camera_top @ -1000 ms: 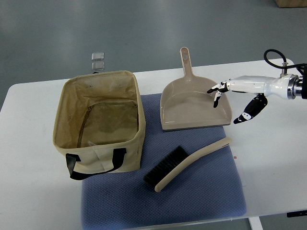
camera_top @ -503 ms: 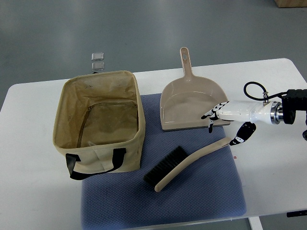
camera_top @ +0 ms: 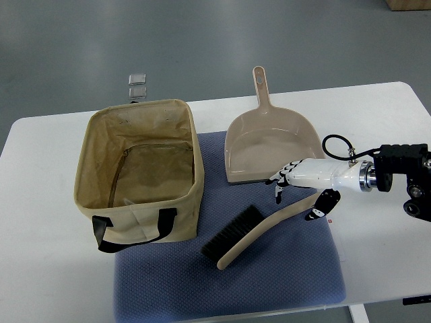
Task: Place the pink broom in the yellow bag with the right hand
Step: 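Close the right hand fingers around the beige brush handle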
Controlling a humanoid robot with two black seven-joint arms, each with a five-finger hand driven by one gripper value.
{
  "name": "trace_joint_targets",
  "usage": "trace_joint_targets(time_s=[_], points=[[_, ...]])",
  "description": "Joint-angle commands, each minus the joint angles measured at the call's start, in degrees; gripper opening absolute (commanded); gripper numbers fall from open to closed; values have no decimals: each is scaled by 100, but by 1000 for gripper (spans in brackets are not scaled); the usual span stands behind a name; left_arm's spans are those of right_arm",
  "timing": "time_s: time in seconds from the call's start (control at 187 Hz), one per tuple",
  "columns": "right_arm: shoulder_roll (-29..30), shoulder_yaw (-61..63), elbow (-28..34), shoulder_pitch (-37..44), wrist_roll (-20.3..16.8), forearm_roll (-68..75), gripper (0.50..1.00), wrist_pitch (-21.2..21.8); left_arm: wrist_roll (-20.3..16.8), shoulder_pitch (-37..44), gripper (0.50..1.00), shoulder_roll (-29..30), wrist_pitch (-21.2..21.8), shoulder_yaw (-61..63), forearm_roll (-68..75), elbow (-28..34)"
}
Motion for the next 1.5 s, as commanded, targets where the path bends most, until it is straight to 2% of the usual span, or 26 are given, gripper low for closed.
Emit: trace_joint_targets(time_s=[0.0, 0.433, 0.674, 1.0, 1.428, 1.492], points=[[24, 1, -31, -20, -49, -14, 928, -38, 0, 0, 1000, 0, 0, 0, 0, 0], [120, 54, -233, -179, -84, -199, 924, -187, 0, 0, 1000, 0, 0, 0, 0, 0], [199, 63, -242, -275, -84, -295, 901, -205, 0, 0, 1000, 0, 0, 0, 0, 0], [235, 63, -303, -275, -84, -304, 797, -214, 0, 0, 1000, 0, 0, 0, 0, 0], [252, 63, -294, -266, -66, -295, 795, -196, 0, 0, 1000, 0, 0, 0, 0, 0], [252, 63, -294, -266, -57, -295, 774, -196, 0, 0, 1000, 0, 0, 0, 0, 0]])
